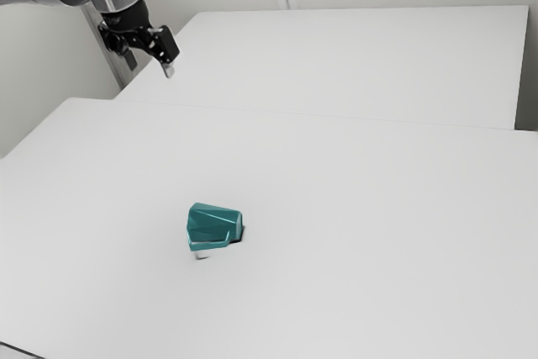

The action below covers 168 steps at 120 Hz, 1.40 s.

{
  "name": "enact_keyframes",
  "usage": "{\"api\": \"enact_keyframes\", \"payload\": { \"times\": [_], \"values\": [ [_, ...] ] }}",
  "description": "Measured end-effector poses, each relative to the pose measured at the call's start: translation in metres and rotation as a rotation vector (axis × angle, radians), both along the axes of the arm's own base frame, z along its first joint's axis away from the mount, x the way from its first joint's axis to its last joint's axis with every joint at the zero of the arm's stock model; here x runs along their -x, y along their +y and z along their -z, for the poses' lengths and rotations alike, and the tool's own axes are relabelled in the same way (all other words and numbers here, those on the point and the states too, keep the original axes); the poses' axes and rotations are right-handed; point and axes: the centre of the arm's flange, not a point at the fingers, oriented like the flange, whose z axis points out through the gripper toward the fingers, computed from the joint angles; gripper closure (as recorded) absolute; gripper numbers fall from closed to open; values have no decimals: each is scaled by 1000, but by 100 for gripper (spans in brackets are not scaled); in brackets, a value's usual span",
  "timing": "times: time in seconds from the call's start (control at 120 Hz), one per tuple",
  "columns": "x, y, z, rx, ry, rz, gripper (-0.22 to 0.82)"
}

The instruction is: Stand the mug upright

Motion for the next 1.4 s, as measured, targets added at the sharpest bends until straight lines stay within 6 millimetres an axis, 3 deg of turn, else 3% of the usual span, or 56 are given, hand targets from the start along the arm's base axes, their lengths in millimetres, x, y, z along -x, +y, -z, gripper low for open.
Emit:
{"api": "enact_keyframes", "payload": {
  "times": [0.425, 0.675, 1.208, 1.4],
  "values": [
    [3, 6, 6, -13, -13, 62, 2],
    [28, 38, 37, 17, 26, 6, 2],
    [98, 44, 125, 240, 54, -136, 2],
    [118, 63, 148, 368, 57, -236, 3]
  ]
}}
